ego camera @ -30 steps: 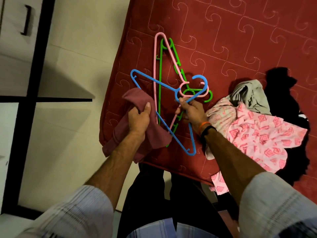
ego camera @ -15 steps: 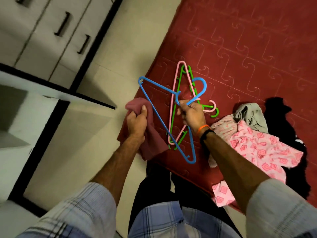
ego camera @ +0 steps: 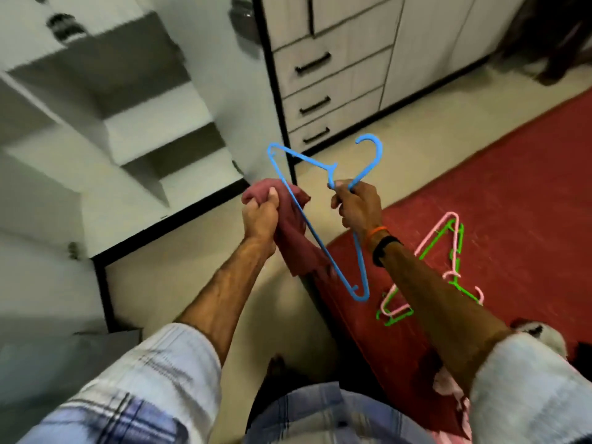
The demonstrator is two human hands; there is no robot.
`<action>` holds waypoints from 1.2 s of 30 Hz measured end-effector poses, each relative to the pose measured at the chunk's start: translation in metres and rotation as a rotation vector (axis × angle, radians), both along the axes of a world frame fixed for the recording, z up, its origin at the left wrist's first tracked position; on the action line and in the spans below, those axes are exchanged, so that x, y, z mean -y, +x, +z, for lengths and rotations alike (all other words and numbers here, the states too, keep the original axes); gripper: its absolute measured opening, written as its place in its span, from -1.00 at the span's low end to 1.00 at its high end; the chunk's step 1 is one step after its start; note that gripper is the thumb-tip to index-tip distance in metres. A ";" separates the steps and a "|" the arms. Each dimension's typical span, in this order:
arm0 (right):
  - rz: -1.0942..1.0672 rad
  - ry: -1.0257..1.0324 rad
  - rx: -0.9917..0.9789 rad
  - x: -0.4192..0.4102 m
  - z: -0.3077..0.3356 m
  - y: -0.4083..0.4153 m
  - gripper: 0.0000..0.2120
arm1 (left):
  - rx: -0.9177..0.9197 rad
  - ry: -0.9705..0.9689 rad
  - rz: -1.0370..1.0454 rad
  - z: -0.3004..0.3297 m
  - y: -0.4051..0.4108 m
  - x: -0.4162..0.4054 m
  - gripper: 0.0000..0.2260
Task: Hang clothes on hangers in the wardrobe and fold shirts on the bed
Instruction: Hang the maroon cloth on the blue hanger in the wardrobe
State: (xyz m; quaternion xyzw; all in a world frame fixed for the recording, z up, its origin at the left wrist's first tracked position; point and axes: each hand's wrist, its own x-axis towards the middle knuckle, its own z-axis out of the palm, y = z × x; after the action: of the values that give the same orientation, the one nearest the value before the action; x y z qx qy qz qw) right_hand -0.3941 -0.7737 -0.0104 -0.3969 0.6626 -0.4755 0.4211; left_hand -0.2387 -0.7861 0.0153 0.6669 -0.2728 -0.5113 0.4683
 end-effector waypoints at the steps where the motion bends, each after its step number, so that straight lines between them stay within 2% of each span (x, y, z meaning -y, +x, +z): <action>1: 0.017 -0.016 -0.018 0.005 0.009 0.013 -0.69 | -0.029 -0.009 0.015 0.007 0.013 0.002 -0.83; 4: 0.082 -0.048 -0.065 0.017 0.038 0.060 -0.66 | -0.087 -0.059 0.046 0.038 0.059 0.002 -0.80; 6: 0.121 -0.067 -0.116 0.025 0.055 0.086 -0.65 | -0.081 -0.097 0.082 0.050 0.084 0.007 -0.86; 9: 0.163 -0.123 -0.166 0.031 0.079 0.136 -0.73 | -0.065 -0.134 0.136 0.064 0.131 0.014 -0.90; 14: 0.181 -0.178 -0.199 0.037 0.109 0.205 -0.78 | -0.111 -0.175 0.178 0.095 0.186 0.018 -0.85; 20: 0.270 -0.216 -0.226 0.045 0.134 0.248 -0.73 | -0.149 -0.208 0.251 0.121 0.224 0.023 -0.86; 24: 0.380 -0.254 -0.281 0.051 0.154 0.260 -0.63 | -0.189 -0.223 0.308 0.135 0.233 0.025 -0.88; 27: 0.443 -0.253 -0.254 0.057 0.166 0.268 -0.63 | -0.223 -0.268 0.360 0.144 0.234 0.028 -0.91; 31: 0.488 -0.215 -0.143 0.064 0.180 0.273 -0.78 | -0.221 -0.296 0.414 0.151 0.235 0.032 -0.93; 36: 0.520 -0.188 -0.023 0.068 0.188 0.266 -0.77 | -0.173 -0.286 0.442 0.152 0.233 0.034 -0.86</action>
State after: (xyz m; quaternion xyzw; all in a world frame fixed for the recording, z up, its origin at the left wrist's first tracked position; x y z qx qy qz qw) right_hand -0.1281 -0.8421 0.1773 -0.5963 0.4962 -0.4063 0.4828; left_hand -0.0054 -0.8198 0.1677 0.5913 -0.1490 -0.4081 0.6794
